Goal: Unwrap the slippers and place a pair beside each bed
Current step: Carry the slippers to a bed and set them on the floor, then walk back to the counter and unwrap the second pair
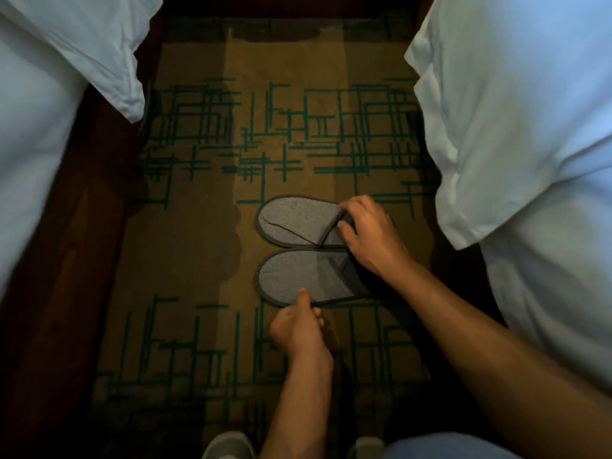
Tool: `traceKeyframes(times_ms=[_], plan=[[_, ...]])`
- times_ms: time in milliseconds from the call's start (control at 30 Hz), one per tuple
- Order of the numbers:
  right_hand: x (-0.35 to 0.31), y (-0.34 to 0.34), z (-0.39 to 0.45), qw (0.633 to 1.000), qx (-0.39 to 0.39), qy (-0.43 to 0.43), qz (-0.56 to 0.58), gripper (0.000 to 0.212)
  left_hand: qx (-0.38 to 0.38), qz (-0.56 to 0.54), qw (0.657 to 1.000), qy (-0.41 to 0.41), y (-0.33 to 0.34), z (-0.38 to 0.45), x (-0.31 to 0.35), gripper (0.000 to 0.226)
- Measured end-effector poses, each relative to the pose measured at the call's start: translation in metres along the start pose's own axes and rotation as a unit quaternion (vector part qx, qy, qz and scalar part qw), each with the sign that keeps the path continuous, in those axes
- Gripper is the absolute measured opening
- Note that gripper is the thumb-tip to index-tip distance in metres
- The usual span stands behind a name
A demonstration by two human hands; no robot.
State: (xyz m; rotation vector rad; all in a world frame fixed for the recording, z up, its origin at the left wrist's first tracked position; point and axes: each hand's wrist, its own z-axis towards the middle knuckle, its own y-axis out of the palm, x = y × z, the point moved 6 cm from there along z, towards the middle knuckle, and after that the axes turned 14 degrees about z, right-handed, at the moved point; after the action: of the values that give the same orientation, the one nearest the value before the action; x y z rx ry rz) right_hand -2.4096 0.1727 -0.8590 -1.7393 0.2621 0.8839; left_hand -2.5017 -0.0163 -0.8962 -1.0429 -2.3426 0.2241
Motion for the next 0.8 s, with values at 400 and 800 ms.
traceKeyframes(times_ms=[400,800], plan=[[-0.189,-0.169,-0.191,0.947,-0.202,0.235,0.087,0.038,-0.095,0.330,0.926,0.156,-0.174,-0.231,0.096,0.004],[-0.374,-0.381,-0.409,0.888,-0.180,0.384,0.180,0.034,-0.155,0.544,0.787,0.246,-0.377,-0.486,0.144,0.005]])
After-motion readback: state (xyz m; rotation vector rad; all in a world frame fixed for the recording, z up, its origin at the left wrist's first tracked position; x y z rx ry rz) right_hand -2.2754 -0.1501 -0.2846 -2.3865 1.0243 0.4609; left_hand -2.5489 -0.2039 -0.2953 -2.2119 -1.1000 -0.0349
